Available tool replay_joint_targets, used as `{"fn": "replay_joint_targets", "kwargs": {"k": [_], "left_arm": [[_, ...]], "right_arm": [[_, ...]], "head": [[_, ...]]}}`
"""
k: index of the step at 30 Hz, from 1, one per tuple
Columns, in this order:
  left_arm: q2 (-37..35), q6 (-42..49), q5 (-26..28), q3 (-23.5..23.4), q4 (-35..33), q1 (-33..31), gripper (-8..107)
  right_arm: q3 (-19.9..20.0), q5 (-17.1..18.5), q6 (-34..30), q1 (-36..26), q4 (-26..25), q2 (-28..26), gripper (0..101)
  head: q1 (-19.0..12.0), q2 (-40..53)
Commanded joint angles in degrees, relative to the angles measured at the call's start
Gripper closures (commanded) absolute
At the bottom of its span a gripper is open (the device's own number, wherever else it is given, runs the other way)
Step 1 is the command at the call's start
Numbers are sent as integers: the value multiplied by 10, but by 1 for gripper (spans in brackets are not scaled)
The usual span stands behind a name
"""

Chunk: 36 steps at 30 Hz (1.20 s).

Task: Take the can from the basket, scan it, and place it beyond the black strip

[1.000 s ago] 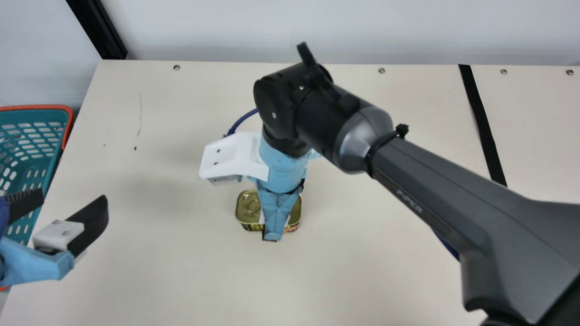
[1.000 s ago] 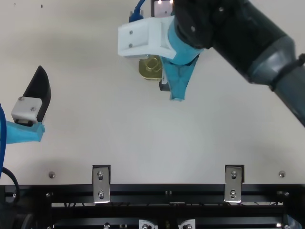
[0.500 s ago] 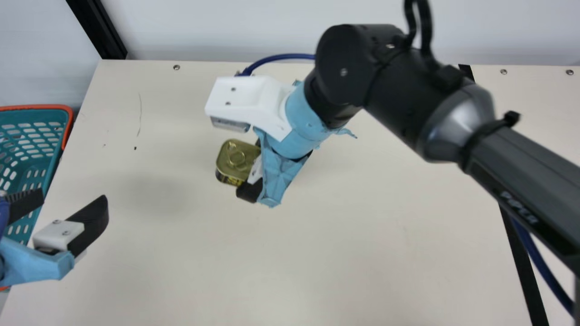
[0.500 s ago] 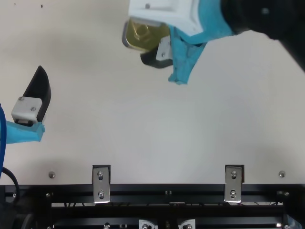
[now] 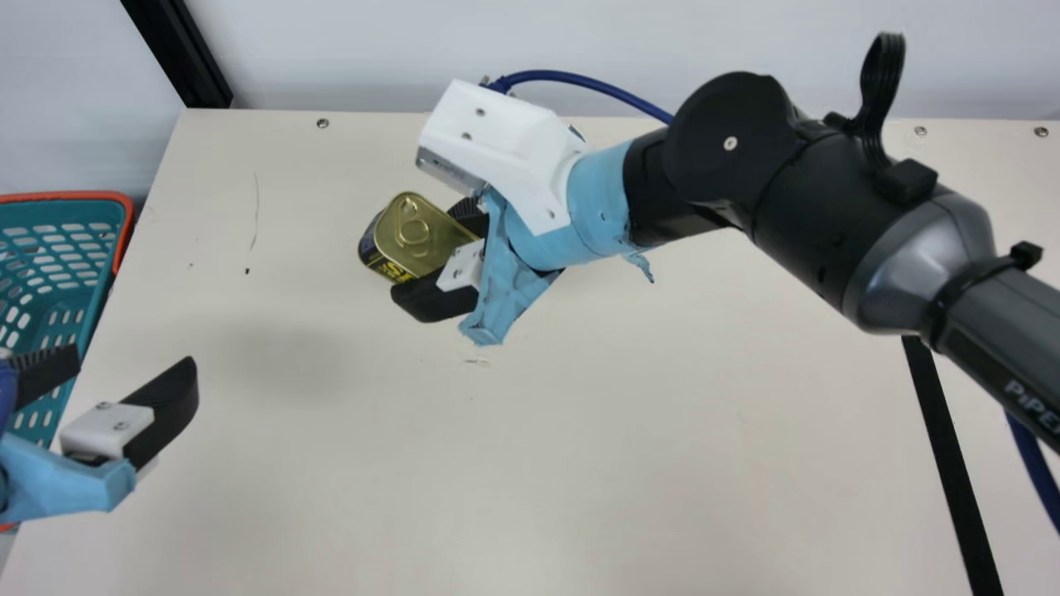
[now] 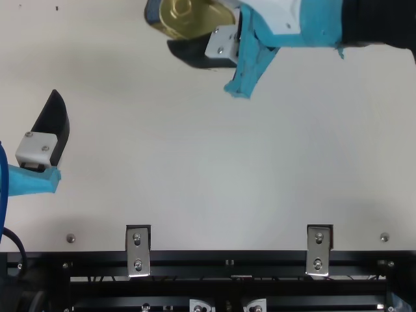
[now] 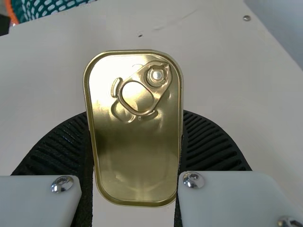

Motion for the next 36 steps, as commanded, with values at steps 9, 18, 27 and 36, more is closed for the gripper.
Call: {"fn": "replay_joint_targets", "kwargs": {"k": [9, 18, 27, 36], "left_arm": [[0, 0, 0, 0, 0, 0, 9], [0, 0, 0, 0, 0, 0, 9], [0, 0, 0, 0, 0, 0, 9], [0, 0, 0, 0, 0, 0, 9]], "right_arm": [[28, -10, -108, -40, 140, 28, 101], [22, -2, -161, -74, 195, 59, 101], [12, 1, -186, -87, 220, 84, 101], [-1, -2, -193, -85, 228, 103, 101]], "head": [[-9, -1], [-9, -1], [-9, -1], [-9, -1]]}}
